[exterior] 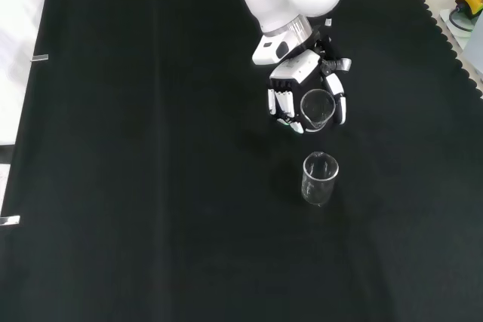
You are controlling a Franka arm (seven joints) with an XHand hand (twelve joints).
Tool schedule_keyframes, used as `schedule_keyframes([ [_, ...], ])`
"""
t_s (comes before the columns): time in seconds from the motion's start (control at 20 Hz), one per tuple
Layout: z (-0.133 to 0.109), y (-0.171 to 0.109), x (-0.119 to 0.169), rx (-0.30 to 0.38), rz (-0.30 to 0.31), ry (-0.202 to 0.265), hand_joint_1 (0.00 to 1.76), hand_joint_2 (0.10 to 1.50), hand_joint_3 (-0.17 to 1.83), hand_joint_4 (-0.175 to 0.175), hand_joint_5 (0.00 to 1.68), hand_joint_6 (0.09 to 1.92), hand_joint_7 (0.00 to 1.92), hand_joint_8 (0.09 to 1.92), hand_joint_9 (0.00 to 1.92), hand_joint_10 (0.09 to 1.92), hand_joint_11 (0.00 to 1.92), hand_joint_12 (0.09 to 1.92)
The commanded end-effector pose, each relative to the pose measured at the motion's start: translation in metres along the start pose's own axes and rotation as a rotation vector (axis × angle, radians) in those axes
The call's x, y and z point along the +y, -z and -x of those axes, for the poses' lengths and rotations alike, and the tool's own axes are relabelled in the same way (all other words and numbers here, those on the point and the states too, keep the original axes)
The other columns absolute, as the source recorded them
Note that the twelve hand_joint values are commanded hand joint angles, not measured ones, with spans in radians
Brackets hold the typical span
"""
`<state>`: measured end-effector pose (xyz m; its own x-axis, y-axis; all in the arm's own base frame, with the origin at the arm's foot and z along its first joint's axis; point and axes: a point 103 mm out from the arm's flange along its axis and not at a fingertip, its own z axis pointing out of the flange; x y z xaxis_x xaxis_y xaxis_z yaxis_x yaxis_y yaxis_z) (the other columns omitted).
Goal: Pour the water from the handheld beaker into the one on the table.
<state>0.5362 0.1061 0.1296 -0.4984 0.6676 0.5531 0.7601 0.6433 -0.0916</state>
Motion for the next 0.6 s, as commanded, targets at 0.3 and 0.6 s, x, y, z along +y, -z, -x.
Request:
schedule_keyframes([
  [0.3, -0.0104, 0.0019, 0.0118, -0.075, -0.072, -0.018, 1.33, 0.61, 0.62, -0.175, 1.46, 0.27, 1.55, 0.13, 1.64, 0.09, 0.97, 0.92],
  [0.6, -0.0126, 0.0052, 0.0144, -0.103, -0.089, -0.038, 1.33, 0.61, 0.63, -0.175, 1.46, 0.26, 1.56, 0.13, 1.64, 0.09, 0.98, 0.92],
])
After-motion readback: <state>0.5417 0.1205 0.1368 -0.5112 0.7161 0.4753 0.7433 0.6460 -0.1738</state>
